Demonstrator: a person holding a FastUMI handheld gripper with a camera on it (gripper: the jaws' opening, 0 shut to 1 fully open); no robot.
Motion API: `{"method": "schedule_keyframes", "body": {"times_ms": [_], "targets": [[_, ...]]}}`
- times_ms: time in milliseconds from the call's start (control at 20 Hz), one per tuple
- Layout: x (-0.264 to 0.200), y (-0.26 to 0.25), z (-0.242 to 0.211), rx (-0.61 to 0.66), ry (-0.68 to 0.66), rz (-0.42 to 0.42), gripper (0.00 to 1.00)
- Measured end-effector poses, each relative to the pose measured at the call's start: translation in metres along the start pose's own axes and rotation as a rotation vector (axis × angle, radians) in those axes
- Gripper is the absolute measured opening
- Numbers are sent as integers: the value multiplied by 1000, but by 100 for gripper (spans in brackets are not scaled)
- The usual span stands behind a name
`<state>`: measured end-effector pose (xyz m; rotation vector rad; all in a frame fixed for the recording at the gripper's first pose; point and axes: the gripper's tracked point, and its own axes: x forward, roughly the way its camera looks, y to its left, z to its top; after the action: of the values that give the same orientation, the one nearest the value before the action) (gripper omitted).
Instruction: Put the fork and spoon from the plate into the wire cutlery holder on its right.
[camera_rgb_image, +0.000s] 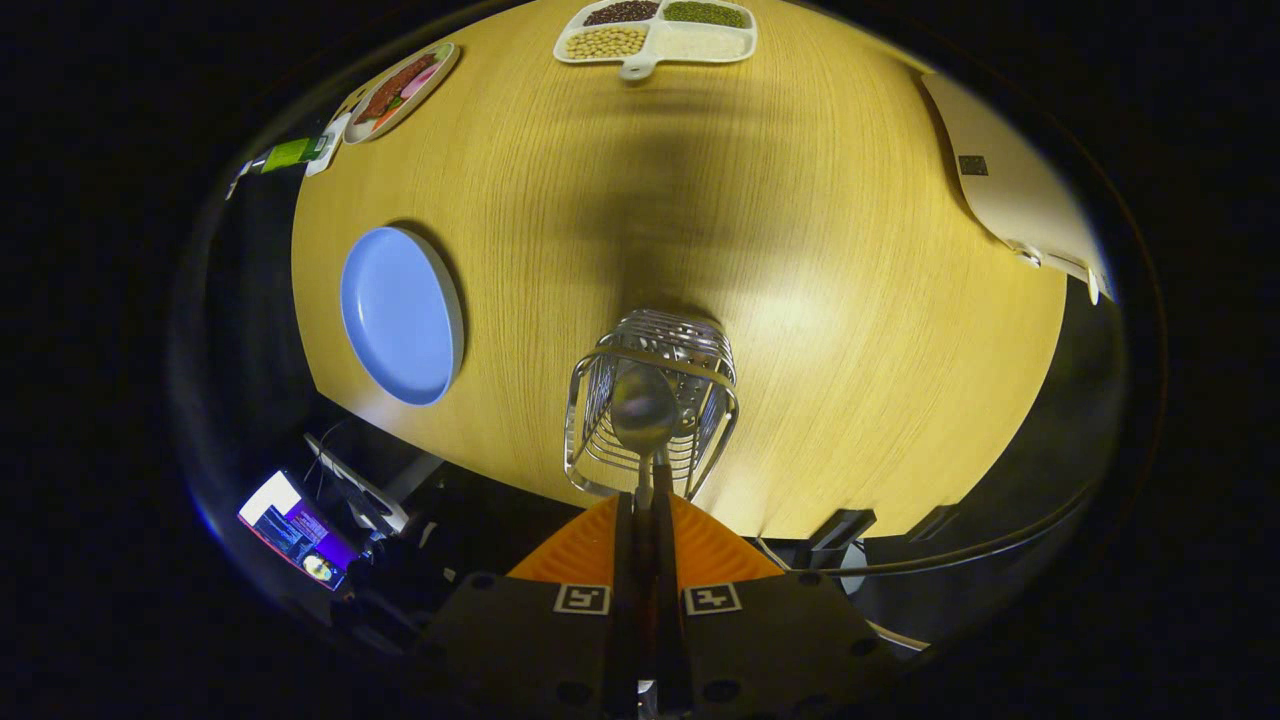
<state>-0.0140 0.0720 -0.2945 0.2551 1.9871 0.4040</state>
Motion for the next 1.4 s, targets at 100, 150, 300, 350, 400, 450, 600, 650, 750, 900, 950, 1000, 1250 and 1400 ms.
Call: {"method": "schedule_keyframes", "body": {"times_ms": [100, 150, 300, 350, 400, 450, 600, 650, 750, 900, 950, 1000, 1250, 1400], "targets": [[1, -2, 3, 2, -23, 2, 12], [1, -1, 6, 3, -39, 4, 13], [1, 2, 4, 7, -73, 15, 16], [-1, 4, 3, 8, -87, 24, 18], [-3, 6, 1, 5, -106, 35, 29], [-5, 8, 0, 1, -122, 40, 36], [-14, 16, 1, -1, -210, 65, 56], [-17, 19, 1, 1, -246, 79, 70], [-24, 21, -1, 9, -316, 86, 92], [-41, 22, 0, 24, -462, 80, 99], [-47, 22, 1, 24, -519, 70, 100], [-54, 20, 2, 22, -573, 60, 100], [-91, 38, -9, 33, -817, 67, 100], [-113, 47, -19, 22, -937, 86, 100]]}}
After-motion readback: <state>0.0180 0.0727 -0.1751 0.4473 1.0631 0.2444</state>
